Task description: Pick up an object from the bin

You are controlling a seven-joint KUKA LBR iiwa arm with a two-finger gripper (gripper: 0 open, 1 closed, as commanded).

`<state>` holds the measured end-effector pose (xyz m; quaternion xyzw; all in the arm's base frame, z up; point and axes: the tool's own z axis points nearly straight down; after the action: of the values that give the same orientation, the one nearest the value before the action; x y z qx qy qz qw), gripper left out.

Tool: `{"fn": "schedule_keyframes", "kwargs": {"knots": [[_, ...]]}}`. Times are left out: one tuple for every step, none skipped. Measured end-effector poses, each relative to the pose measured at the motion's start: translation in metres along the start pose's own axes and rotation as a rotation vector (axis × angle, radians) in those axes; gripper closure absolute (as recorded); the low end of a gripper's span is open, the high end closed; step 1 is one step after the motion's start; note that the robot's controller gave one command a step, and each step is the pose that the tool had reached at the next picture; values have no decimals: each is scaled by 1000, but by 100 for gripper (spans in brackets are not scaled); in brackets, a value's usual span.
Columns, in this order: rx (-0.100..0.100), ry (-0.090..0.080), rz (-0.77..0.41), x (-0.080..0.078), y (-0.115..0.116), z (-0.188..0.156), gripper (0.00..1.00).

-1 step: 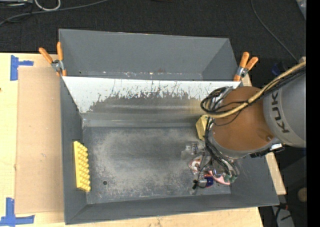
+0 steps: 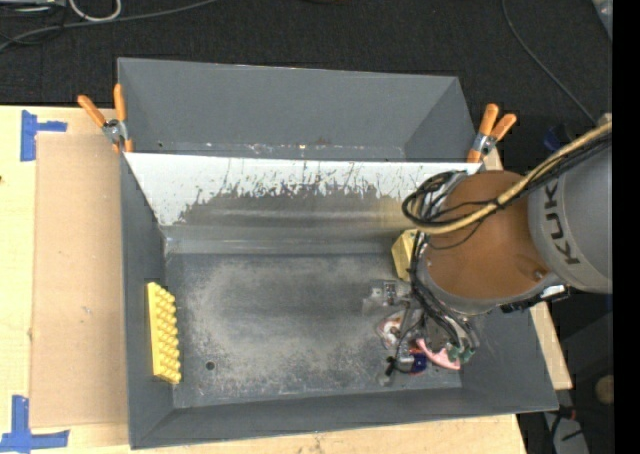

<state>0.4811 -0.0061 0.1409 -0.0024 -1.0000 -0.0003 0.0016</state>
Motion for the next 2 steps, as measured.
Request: {"fn": "schedule_keyframes", "kwargs": {"knots": [[-1,0,-62,-5,-74,64,0],[-4,-2,-153,-1,-99,34,0]]}}
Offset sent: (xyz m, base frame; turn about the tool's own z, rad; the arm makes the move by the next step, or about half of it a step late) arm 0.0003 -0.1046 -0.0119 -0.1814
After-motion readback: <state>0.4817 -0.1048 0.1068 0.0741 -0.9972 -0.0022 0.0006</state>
